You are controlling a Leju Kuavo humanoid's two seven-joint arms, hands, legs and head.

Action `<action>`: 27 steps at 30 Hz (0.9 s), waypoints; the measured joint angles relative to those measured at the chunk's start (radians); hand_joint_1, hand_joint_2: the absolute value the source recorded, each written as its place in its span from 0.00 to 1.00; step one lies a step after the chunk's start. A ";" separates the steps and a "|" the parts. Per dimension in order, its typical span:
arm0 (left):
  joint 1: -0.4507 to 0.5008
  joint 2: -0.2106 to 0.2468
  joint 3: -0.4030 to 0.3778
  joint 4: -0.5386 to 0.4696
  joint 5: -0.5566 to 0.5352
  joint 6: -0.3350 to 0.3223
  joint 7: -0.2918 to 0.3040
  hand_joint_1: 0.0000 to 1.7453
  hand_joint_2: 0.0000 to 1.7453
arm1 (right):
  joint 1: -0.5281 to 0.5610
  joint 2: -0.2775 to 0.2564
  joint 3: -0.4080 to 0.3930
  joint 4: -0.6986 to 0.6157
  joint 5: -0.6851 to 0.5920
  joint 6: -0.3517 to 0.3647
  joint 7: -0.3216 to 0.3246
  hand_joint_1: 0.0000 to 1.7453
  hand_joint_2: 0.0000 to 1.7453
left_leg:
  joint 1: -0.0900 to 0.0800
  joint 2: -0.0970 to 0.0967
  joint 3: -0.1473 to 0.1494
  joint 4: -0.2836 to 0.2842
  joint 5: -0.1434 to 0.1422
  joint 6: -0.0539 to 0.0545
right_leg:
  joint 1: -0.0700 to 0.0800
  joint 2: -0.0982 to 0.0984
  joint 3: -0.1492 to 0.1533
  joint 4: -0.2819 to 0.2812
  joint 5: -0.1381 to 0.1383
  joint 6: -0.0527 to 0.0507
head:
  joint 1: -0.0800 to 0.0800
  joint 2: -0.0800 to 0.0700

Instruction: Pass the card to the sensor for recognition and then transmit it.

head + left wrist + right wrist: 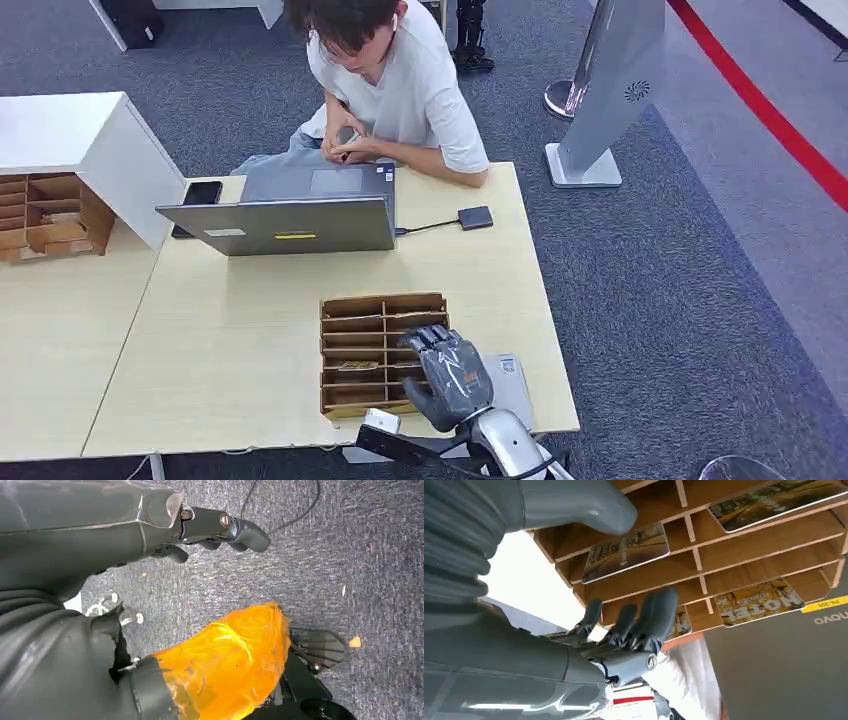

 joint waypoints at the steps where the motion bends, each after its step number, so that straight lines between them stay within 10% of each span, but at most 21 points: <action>1: 0.000 0.000 0.000 0.000 0.000 0.000 0.000 0.00 0.00 | -0.001 0.000 0.000 0.003 0.000 0.003 0.000 0.47 1.00 | 0.000 0.000 0.000 0.000 0.000 0.000 | 0.000 0.000 0.000 0.000 0.000 0.000 | 0.000 0.000; 18: 0.000 0.000 -0.016 0.000 0.001 -0.001 0.007 0.00 0.00 | -0.007 0.008 -0.005 0.013 0.000 0.014 0.009 0.83 1.00 | 0.000 0.000 0.000 0.000 0.000 0.000 | 0.000 0.000 0.000 0.000 0.000 0.000 | 0.000 0.000; 27: 0.000 0.000 -0.018 0.000 0.001 -0.002 0.007 0.00 0.00 | -0.012 0.008 -0.006 0.013 0.000 0.014 0.009 0.86 1.00 | 0.000 0.000 0.000 0.000 0.000 0.000 | 0.000 0.000 0.000 0.000 0.000 0.000 | 0.000 0.000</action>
